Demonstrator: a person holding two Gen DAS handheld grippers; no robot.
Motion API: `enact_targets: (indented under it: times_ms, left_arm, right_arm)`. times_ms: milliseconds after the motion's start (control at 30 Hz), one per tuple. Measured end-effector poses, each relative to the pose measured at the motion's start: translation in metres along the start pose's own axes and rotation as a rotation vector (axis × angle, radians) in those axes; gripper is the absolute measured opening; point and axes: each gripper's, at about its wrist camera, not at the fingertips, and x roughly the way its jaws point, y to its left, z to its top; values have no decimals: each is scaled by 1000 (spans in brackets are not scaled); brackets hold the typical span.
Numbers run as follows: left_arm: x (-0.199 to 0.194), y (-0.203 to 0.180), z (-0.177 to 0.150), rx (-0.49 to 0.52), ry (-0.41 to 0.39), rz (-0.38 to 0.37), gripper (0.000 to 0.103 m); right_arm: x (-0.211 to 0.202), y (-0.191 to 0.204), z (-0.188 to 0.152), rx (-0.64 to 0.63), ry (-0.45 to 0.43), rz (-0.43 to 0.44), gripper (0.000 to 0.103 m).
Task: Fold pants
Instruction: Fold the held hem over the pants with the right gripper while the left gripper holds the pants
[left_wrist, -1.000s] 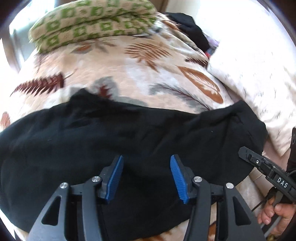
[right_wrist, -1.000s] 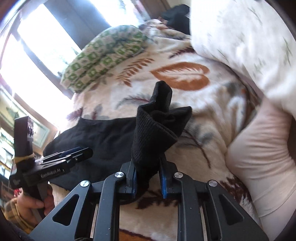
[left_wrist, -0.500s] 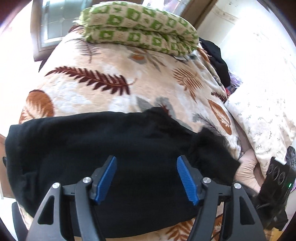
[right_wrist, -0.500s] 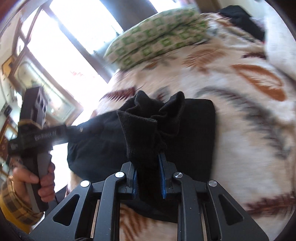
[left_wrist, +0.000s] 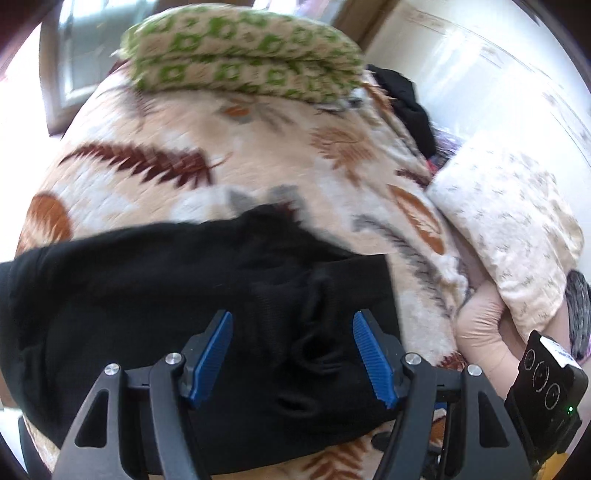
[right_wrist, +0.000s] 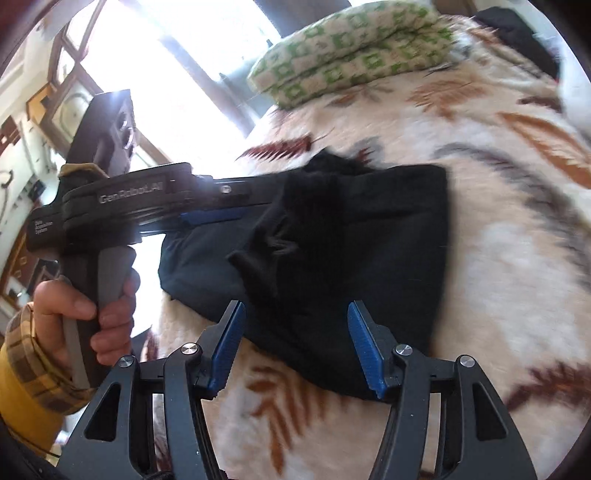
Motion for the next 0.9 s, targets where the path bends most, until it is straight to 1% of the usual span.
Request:
enact_targets:
  times_ms: [33,100,167,233,300,333,400,433,467,500,533,600,633,667,700,767,800,833,900]
  left_arm:
    - [0,-10,2,21,-4,-9,70]
    - [4,-27,5,61,-1,-14,70]
    - [13,-42,7,105,19,23,70]
    - [30,-49,7,144,67,71,70]
    - [43,-41,4,142,108,136,70]
    - [47,-32,2,121,121,164,68]
    - [44,-9,-4,60,122,188,68]
    - [41,5,-7,31,122,192,70]
    - [37,18,-10,-1,123,166,72]
    - [33,28,-13,-28,120,135,72]
    - [30,34,-14,-42,117,121,72]
    - [27,34,-16,-26,113,126,72]
    - [27,32,-17,-10,113,139,72]
    - [28,29,-16,3,113,149,72]
    - [29,28,-16,8,112,154,72]
    - [31,31,-16,-4,109,147,72]
    - [32,32,-16,-11,109,144,72]
    - [33,33,-17,-11,108,143,72]
    - [35,32,-16,-1,103,147,72]
  right_arm:
    - [-7,-5,-1,11,-19,-24,57]
    - [-10,-12,-2,30,-28,-48,57]
    - [-5,-15,-5,49,-19,-58,56]
    - [-1,-14,-5,41,-8,-41,53]
    - [6,-6,-6,8,9,-21,51]
    - [9,-4,-7,0,15,-13,48]
    - [13,0,-7,-13,23,6,47]
    - [15,2,-6,-21,23,13,46]
    - [16,4,-6,-30,23,15,46]
    - [18,7,-4,-40,22,17,45]
    - [21,10,-2,-49,19,18,44]
    - [27,13,3,-49,12,17,38]
    - [32,15,6,-44,12,25,33]
    - [36,17,7,-42,20,36,23]
    - [42,21,7,-47,36,55,21]
    - [48,29,2,-80,55,72,20]
    - [56,33,-2,-103,80,66,20]
    - [62,32,-5,-103,96,56,21]
    - [67,22,-8,-63,93,82,18]
